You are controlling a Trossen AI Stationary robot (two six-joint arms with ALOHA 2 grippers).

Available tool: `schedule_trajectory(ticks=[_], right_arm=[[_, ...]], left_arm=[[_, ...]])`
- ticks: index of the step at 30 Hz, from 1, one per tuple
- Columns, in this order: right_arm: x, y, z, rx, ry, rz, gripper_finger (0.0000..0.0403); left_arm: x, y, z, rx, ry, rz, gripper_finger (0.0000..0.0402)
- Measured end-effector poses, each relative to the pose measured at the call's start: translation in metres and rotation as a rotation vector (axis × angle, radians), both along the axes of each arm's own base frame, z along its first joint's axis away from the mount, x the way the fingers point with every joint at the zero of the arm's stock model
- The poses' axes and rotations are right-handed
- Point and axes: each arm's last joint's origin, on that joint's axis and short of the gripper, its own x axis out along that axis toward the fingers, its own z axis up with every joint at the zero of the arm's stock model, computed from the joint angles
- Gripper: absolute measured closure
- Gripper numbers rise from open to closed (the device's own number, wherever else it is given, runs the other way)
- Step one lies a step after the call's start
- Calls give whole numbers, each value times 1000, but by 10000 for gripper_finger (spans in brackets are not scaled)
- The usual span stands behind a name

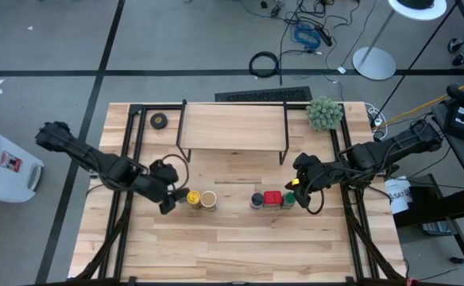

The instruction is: Shelf spices

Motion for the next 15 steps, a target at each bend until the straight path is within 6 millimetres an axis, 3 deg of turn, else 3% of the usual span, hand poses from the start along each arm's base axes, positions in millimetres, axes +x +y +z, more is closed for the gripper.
schedule_trajectory(ticks=[15], right_arm=[[0, 2, 0, -93, -13, 131, 390]], left_arm=[[12, -7, -17, -67, 81, 136, 59]])
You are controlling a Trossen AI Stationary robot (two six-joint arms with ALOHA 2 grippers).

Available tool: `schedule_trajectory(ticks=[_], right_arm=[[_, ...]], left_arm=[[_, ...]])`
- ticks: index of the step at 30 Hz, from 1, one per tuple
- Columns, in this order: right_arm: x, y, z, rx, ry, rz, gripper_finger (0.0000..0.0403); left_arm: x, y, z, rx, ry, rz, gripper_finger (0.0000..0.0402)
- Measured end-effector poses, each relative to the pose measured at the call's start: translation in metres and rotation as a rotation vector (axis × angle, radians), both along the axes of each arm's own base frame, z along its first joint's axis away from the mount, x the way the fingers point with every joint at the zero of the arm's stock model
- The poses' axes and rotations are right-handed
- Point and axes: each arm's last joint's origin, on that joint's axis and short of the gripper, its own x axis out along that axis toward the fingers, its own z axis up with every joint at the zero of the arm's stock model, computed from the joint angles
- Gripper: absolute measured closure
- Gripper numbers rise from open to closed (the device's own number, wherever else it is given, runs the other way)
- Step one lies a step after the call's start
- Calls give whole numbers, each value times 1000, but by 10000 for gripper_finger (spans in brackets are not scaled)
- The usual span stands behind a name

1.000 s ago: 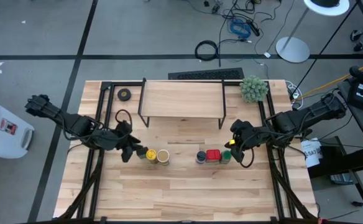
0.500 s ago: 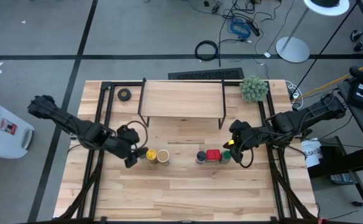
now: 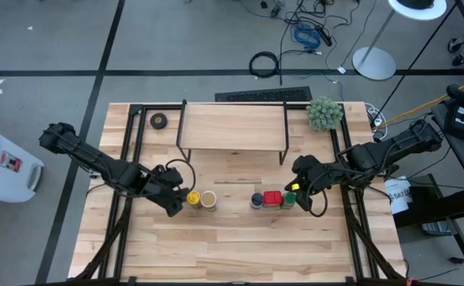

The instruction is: Shelf spices

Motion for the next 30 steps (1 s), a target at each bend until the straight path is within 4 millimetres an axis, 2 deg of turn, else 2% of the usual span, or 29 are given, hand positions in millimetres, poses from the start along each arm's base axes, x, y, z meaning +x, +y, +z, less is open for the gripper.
schedule_trajectory(ticks=[6, 14, 20, 30], right_arm=[[0, 1, 0, -27, 3, 61, 389], [1, 1, 1, 2, -11, 21, 389], [2, 0, 1, 19, -17, -32, 389], [5, -6, 0, 3, -27, -118, 389]], left_arm=[[0, 0, 0, -3, 1, 0, 59], [0, 1, 0, 127, 2, -130, 59], [-4, 3, -13, 125, 53, -155, 45], [0, 2, -19, 160, 86, -195, 42]])
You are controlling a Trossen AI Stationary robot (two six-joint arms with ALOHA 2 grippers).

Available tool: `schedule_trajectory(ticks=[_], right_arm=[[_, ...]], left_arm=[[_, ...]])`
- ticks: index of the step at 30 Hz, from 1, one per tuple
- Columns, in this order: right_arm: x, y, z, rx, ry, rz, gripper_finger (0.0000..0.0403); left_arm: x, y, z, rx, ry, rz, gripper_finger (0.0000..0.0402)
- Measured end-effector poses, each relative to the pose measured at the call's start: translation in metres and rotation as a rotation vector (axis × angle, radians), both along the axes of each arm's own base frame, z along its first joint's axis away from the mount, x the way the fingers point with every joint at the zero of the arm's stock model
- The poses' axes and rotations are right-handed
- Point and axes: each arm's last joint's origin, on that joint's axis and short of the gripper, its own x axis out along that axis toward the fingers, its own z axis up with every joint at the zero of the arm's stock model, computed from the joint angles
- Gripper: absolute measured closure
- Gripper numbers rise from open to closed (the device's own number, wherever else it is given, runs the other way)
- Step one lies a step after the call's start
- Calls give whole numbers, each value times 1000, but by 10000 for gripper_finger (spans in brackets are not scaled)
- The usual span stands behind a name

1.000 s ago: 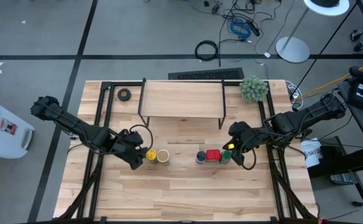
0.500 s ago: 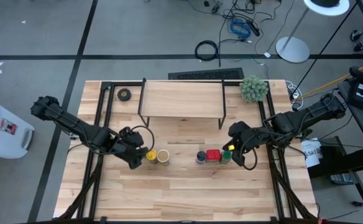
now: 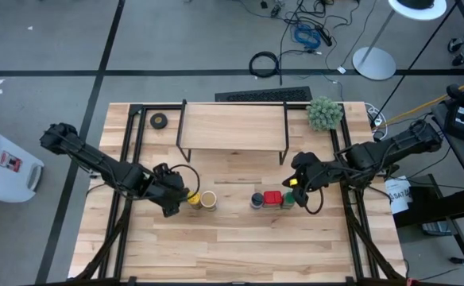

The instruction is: Shelf spices

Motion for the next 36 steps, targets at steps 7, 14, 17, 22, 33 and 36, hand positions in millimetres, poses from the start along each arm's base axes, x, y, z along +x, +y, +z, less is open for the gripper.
schedule_trajectory(ticks=[7, 14, 17, 22, 33, 36], right_arm=[[2, -7, 0, -10, 0, -27, 389], [3, -9, 0, -15, 2, -26, 389], [3, -9, 0, -14, 3, -24, 389], [3, -9, 0, -17, 5, -10, 389], [3, -9, 0, -28, 6, 1, 389], [3, -9, 0, -28, 5, 1, 389]], left_arm=[[11, -5, -12, 3, 32, 0, 43], [19, -10, -24, -6, 69, -7, 43], [20, -10, -27, 0, 84, -7, 46], [18, -10, -29, -7, 119, -4, 82], [18, 1, -30, -32, 181, 27, 152], [19, 1, -30, -55, 194, -3, 169]])
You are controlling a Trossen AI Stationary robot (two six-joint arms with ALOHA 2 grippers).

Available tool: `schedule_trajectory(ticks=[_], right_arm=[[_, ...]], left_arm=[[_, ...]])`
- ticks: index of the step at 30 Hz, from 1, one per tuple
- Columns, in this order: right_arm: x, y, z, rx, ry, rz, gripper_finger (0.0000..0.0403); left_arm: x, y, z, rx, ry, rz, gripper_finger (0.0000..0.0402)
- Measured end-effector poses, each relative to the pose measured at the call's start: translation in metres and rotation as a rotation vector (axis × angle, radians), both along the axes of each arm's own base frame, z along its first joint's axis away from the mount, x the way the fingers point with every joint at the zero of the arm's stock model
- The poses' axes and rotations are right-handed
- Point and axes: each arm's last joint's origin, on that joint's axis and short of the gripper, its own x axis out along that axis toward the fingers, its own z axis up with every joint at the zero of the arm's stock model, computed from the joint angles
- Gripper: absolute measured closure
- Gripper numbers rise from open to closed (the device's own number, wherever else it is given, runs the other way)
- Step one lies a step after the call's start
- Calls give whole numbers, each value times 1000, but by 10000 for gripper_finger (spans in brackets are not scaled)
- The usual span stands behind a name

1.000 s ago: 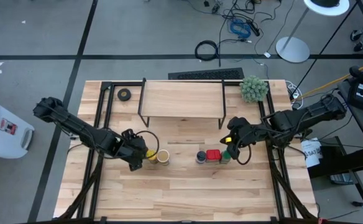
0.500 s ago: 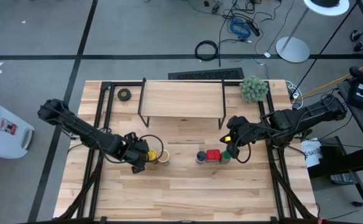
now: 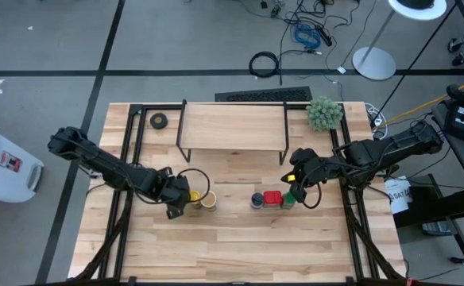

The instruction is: Shelf spices

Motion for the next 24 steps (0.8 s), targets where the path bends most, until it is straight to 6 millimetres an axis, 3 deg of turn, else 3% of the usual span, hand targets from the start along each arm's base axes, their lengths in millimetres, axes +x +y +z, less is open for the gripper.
schedule_trajectory(ticks=[12, 24], right_arm=[[0, 0, 0, -7, 1, 6, 389], [0, 0, 0, -30, 2, 31, 389]], left_arm=[[5, -4, 9, -59, -26, -9, 258], [-4, 0, 16, -52, -4, -5, 245]])
